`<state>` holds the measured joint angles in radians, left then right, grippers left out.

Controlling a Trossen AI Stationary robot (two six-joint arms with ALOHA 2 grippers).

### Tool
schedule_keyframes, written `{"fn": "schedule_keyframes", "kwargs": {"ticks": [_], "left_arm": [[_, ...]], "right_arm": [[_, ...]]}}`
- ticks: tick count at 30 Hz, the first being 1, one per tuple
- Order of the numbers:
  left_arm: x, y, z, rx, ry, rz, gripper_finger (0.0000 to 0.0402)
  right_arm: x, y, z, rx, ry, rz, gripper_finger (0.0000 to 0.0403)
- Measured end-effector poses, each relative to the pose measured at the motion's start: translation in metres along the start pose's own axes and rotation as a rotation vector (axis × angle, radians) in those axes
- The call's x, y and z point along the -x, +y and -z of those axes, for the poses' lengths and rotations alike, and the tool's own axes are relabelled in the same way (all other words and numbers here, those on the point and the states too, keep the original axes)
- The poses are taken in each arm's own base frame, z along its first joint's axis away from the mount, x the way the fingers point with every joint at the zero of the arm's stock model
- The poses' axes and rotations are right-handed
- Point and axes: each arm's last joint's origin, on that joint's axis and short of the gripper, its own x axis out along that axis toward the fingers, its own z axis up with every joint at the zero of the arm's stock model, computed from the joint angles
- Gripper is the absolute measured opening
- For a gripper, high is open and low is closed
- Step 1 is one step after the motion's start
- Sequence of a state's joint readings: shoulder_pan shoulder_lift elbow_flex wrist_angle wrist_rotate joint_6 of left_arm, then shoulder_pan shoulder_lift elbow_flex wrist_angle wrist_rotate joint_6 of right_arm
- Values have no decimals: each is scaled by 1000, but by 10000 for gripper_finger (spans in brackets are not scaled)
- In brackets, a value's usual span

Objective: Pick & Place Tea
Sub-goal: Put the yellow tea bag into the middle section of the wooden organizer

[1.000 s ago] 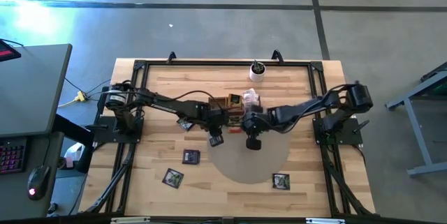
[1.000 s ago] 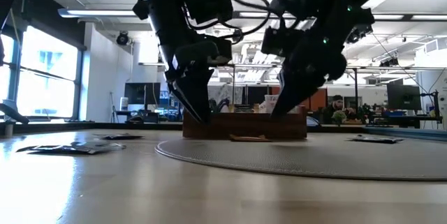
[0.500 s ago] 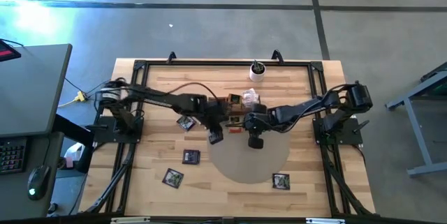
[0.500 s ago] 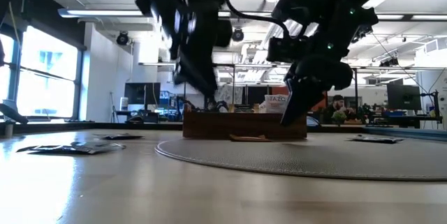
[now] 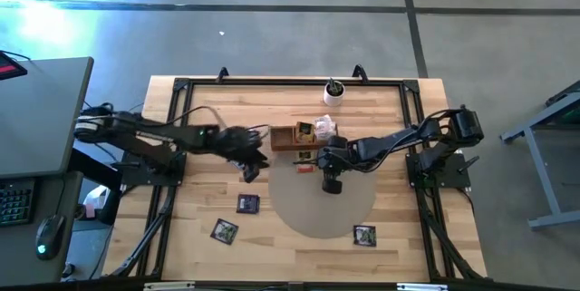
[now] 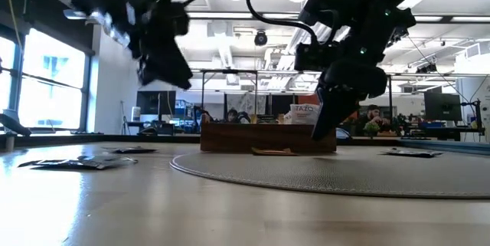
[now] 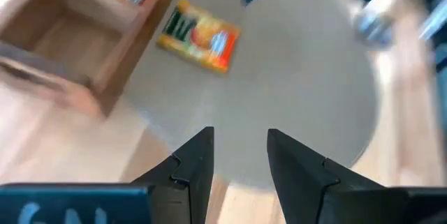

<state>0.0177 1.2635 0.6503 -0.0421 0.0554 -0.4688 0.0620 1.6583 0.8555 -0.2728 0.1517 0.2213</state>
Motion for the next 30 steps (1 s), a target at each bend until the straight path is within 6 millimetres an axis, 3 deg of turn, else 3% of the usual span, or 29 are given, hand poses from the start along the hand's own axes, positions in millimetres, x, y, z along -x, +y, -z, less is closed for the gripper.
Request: {"fn": "schedule_keyframes", "kwargs": {"ticks": [5, 10, 15, 19, 24, 30], "left_arm": [[-9, 14, 27, 135, -278, 181, 133], [-28, 25, 43, 182, -241, 109, 133], [-56, 21, 35, 221, -172, 117, 133], [-77, 14, 17, 261, -158, 110, 133], [-103, 10, 6, 295, -37, 7, 133], [-122, 8, -4, 290, 46, -106, 133]], "right_arm": [[0, -2, -1, 8, -24, 64, 0], [-1, -9, -5, -15, -53, 89, 0], [-1, -16, -10, -43, -80, 90, 0], [-2, -19, -9, -64, -58, 61, 0], [-2, -18, -4, -78, 0, 22, 0], [-10, -20, -2, -87, 13, 68, 0]]}}
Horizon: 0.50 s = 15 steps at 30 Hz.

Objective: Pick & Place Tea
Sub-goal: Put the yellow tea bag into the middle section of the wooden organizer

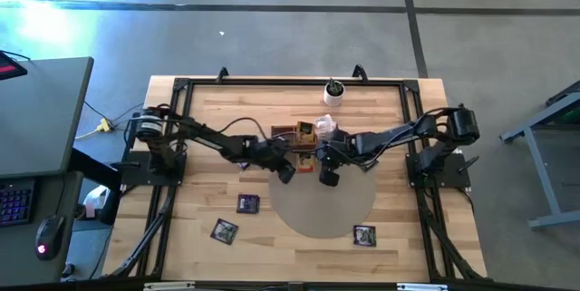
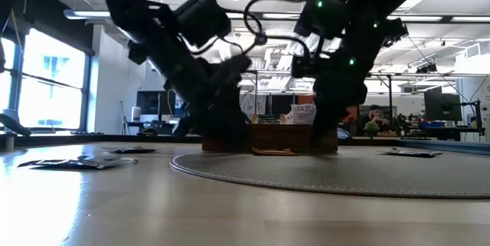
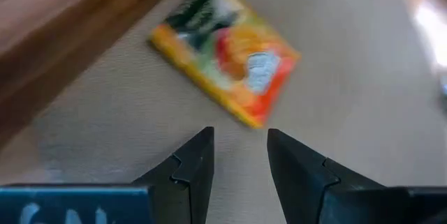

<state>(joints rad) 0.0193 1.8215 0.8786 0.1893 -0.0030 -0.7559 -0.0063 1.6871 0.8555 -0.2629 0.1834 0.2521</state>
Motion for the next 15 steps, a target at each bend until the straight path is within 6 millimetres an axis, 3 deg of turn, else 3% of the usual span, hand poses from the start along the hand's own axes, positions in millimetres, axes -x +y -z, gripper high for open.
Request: {"fn": "schedule_keyframes", "kwargs": {"ticks": [6, 15], "left_arm": [[-4, -2, -4, 12, -11, -30, 133], [-4, 0, -5, 34, -57, -88, 133]], "right_arm": [[-13, -1, 3, 6, 34, -29, 0], [-19, -3, -10, -21, -79, -92, 0]]}}
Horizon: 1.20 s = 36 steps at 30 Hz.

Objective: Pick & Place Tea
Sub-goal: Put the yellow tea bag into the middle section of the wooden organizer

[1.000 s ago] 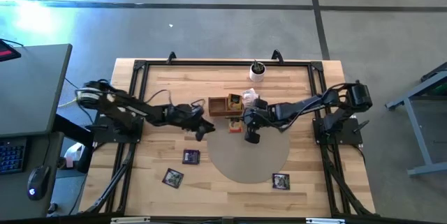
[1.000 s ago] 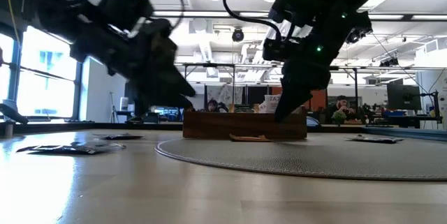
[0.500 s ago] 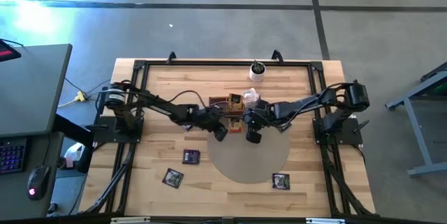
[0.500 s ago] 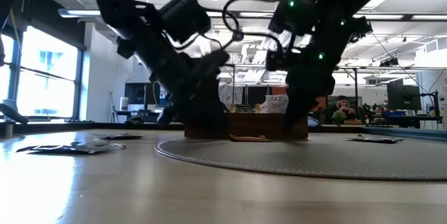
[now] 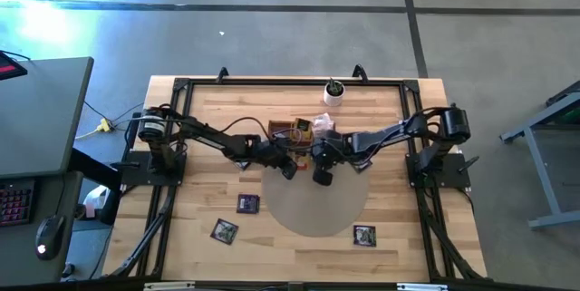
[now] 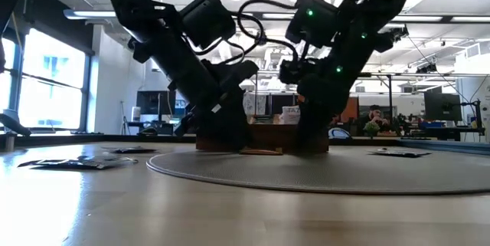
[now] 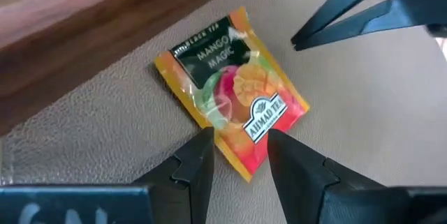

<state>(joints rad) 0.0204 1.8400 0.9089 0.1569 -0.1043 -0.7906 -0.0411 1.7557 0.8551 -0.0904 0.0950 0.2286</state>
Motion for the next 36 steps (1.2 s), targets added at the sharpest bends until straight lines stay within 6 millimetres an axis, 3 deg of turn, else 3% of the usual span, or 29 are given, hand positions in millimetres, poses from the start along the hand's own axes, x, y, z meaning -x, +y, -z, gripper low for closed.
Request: {"fn": "schedule_keyframes", "kwargs": {"ticks": [14, 25, 29, 36], "left_arm": [[3, 2, 2, -1, 35, -28, 133], [-5, 4, 5, -1, 30, -24, 133], [-6, 3, 5, -2, 27, -20, 132], [-8, 4, 5, -1, 17, -13, 100]], "right_arm": [[0, 1, -1, 17, -8, -4, 0], [0, 3, -3, 1, -24, -50, 0], [-9, 2, 0, 9, -15, -23, 0], [-16, 1, 2, 75, -14, 2, 0]]}}
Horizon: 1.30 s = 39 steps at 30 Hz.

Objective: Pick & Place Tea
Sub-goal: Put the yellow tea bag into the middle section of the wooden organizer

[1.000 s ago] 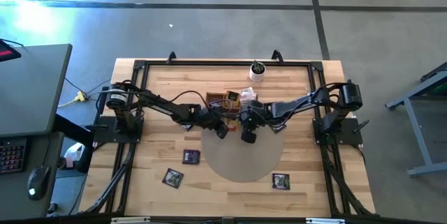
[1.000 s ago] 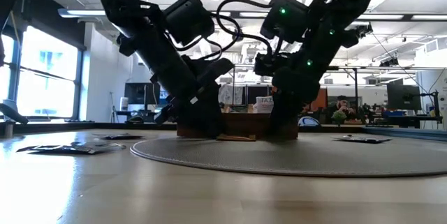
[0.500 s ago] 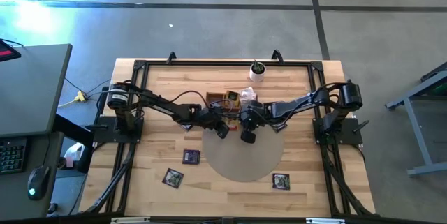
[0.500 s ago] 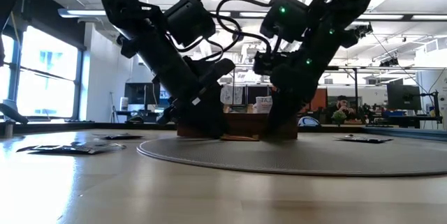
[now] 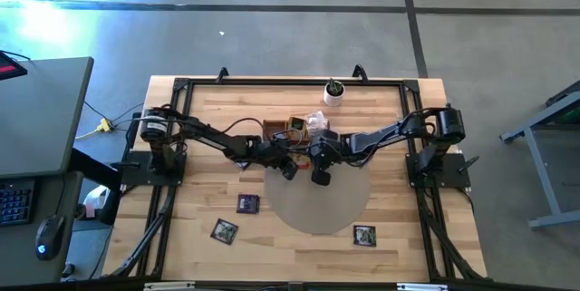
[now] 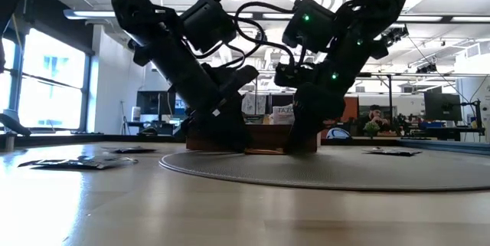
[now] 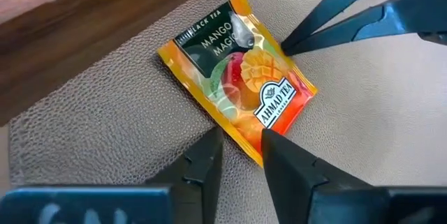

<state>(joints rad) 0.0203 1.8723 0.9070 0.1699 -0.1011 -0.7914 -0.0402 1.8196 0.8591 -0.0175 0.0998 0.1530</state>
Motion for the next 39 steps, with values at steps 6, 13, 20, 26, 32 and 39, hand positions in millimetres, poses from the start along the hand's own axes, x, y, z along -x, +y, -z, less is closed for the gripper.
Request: {"fn": "schedule_keyframes", "kwargs": {"ticks": [6, 13, 20, 26, 32, 39], "left_arm": [[-3, 0, 0, 1, -18, 10, 54], [-4, -2, -1, -49, -27, 32, 10], [-2, -4, 0, -57, 14, 83, 1], [1, -7, -3, -84, -3, 102, 1], [18, -15, -14, -112, -56, 141, 0], [49, -19, -36, -149, -213, 66, 0]], "right_arm": [[0, 0, -1, 6, -23, -4, 0], [1, 1, -2, 26, -18, -17, 0], [36, 2, -2, 22, 39, -67, 0], [77, 18, -10, 55, -72, 5, 0], [108, 36, -11, 105, -172, 36, 0], [122, 51, -7, 176, -219, 77, 0]]}}
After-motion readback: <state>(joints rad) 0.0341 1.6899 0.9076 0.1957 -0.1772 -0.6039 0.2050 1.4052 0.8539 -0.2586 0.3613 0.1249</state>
